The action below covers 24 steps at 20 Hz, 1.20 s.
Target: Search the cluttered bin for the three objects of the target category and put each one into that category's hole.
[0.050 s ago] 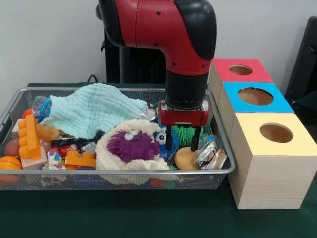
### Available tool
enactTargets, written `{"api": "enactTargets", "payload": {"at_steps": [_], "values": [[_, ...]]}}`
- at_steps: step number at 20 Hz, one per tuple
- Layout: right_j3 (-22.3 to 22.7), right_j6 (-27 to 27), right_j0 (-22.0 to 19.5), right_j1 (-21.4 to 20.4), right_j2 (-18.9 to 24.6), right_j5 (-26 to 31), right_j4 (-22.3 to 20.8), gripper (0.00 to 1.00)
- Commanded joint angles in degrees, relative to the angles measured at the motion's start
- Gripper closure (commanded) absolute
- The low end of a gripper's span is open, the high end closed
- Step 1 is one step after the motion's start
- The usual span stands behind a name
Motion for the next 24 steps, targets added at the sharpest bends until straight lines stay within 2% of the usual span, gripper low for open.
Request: {"api": "enactTargets", "payload": {"at_steps": [1, 6, 13, 17, 21, 23, 24], "values": [[1.4, 3.6, -3.2, -3.0, 7.1, 7.1, 1.1, 0.0], [0.4, 3.0, -2.6, -6.6, 6.4, 13.8, 1.5, 0.0], [-0.5, 4.4, -0.3, -9.8, 3.8, 19.8, 0.8, 0.0], [-0.1, 4.3, -0.6, -10.7, 4.2, 20.7, 0.7, 0.0], [1.2, 5.0, -0.5, -10.5, 4.1, 18.3, 0.1, 0.0], [1.2, 6.3, 1.0, -9.5, 3.0, 16.5, -0.7, 0.0], [1.3, 8.4, 2.8, -9.3, 0.9, 15.0, -1.5, 0.0]]}}
